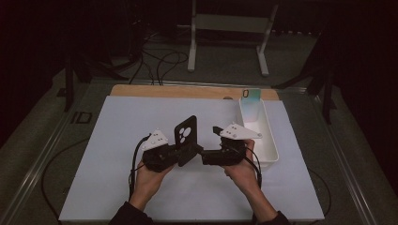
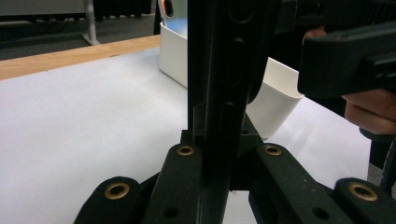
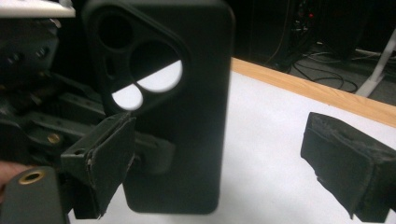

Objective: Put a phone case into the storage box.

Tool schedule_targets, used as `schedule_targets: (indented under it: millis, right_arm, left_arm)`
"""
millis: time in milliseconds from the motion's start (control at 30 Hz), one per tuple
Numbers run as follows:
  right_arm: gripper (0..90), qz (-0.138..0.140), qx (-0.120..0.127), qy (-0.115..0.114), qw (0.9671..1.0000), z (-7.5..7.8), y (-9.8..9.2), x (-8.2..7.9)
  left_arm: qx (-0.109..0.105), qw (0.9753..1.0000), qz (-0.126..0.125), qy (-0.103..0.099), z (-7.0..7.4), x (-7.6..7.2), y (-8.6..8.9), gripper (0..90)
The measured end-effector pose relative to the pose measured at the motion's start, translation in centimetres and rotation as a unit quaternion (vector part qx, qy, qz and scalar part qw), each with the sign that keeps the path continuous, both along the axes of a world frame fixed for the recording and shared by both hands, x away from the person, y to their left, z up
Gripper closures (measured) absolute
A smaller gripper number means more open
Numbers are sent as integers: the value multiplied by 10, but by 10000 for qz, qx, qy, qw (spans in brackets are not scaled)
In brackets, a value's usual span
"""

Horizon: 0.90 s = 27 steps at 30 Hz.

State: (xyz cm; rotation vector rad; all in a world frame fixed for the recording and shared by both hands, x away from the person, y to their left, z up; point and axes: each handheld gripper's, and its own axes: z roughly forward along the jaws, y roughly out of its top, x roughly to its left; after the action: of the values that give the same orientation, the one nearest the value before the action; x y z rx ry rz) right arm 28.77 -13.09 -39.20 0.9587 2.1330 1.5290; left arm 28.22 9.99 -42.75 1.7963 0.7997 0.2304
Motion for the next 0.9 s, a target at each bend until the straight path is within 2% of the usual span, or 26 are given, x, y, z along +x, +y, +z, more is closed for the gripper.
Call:
schedule_targets:
  millis: [433, 600, 900]
  right_arm:
    - [103, 139, -4, -27, 9999, 14, 19, 3]
    - [102, 203, -22, 84, 9998, 14, 26, 7]
    - [103, 141, -106, 169, 9997, 11, 32, 10]
  left_arm:
    - [38, 9999, -82, 69, -8, -2, -7, 854]
    - [52, 9999, -130, 79, -9, -3, -10, 854]
    - [52, 9998, -135, 101, -11, -4, -13, 853]
